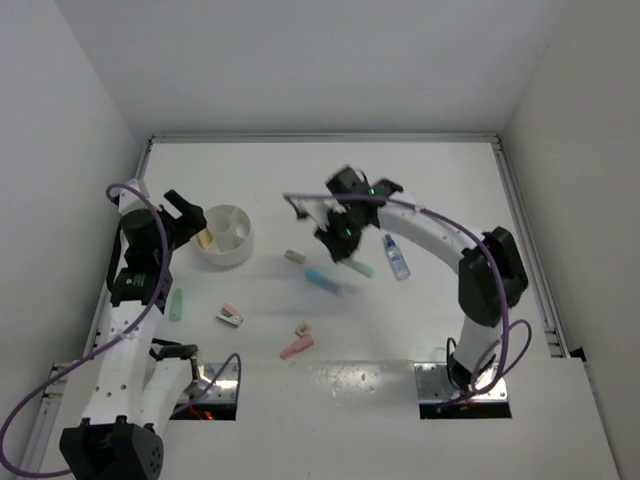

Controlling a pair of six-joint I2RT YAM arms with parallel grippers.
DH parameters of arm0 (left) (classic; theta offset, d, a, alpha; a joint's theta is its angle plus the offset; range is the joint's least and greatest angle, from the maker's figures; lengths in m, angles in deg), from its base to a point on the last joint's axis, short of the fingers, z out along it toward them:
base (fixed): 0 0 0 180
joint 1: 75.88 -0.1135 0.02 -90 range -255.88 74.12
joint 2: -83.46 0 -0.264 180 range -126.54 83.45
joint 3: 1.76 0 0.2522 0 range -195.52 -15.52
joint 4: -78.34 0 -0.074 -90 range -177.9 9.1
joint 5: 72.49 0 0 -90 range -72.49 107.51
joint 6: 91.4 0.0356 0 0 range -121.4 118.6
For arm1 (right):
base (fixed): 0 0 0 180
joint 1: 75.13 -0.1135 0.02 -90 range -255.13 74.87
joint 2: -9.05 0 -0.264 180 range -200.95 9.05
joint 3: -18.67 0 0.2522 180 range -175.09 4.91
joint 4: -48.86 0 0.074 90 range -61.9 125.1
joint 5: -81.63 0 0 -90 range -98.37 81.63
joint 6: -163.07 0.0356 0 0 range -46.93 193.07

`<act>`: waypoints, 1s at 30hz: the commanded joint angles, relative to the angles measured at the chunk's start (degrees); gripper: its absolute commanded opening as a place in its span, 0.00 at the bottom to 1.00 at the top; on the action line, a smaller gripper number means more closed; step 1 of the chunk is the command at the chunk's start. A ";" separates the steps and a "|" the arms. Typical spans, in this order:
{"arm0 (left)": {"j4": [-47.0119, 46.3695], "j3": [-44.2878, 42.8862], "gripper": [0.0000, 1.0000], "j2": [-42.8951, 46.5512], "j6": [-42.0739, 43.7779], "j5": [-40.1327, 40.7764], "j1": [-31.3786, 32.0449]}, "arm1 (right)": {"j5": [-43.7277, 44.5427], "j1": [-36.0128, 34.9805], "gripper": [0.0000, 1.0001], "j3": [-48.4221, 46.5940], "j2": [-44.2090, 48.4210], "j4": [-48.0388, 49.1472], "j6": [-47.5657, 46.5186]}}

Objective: Sort the stationery into containers
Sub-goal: Pick up the pen from the center of the board, then place the pen in the storage box.

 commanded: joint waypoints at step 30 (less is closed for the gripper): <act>1.12 2.46 0.94 20.23 -4.35 25.37 -0.70 | -31.71 -5.99 0.00 -46.95 -38.75 90.63 62.89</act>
